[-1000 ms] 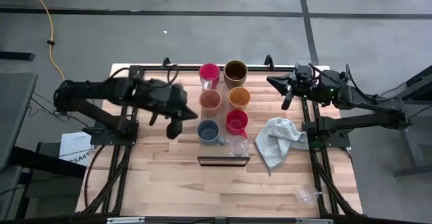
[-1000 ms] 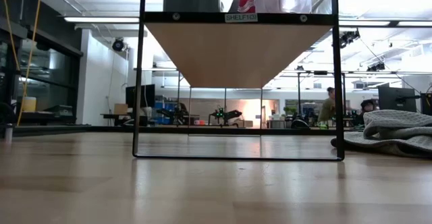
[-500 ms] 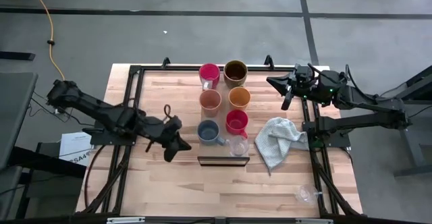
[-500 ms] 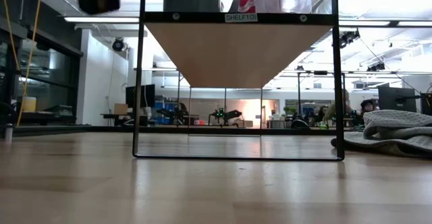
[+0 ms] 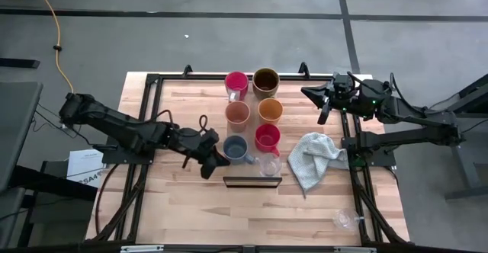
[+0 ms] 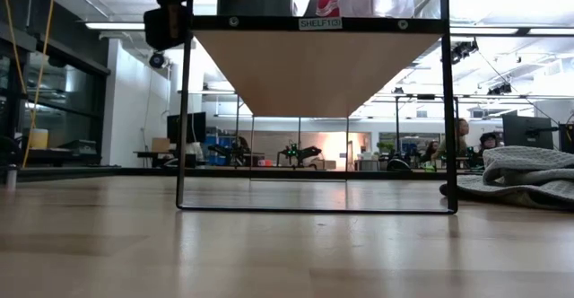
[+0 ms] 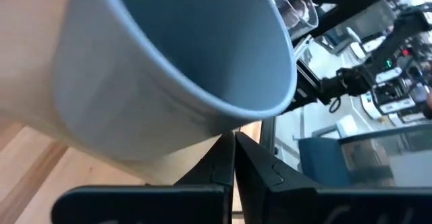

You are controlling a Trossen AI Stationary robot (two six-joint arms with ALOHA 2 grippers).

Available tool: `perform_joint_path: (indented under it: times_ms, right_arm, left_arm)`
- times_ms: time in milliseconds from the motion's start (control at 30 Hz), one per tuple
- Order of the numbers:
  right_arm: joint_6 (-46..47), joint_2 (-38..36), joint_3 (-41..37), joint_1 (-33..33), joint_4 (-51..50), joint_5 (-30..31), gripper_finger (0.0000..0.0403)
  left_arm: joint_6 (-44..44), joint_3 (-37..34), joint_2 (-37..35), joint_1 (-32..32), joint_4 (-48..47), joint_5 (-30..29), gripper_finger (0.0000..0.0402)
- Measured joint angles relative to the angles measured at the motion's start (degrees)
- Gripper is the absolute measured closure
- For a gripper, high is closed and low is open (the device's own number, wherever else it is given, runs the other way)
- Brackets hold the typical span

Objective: Stack small to large cups/mugs on shelf
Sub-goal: Put the blue mug on the shelf, then put the transparent mug on the shelf

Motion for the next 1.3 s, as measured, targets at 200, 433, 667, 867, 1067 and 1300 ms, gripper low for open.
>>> perform_joint_path:
  times_ms: [200,433,667,867,1067,1300]
  right_arm:
    - [0.28,0.02,0.00,0.00,0.00,0.00,0.0402]
    - [0.28,0.00,0.00,0.00,0.02,0.00,0.0402]
    - [0.28,0.00,0.00,0.00,0.02,0.00,0.0402]
    - [0.28,0.00,0.00,0.00,0.04,0.00,0.0402]
    - [0.28,0.01,0.00,0.00,0.04,0.00,0.0402]
    - [1.10,0.00,0.00,0.00,0.04,-0.02,0.0402]
  left_arm:
    - [1.69,0.01,0.43,1.89,0.51,2.03,0.0402]
    - [1.69,0.00,0.43,4.26,0.71,1.61,0.0402]
    - [2.44,0.02,0.28,4.61,0.54,-0.47,0.0401]
    - [2.70,0.02,0.26,4.51,0.07,-3.40,0.0401]
    - [3.00,0.02,0.26,4.53,-0.02,-5.40,0.0401]
    - [4.13,0.66,-3.31,4.55,-6.19,1.22,0.0401]
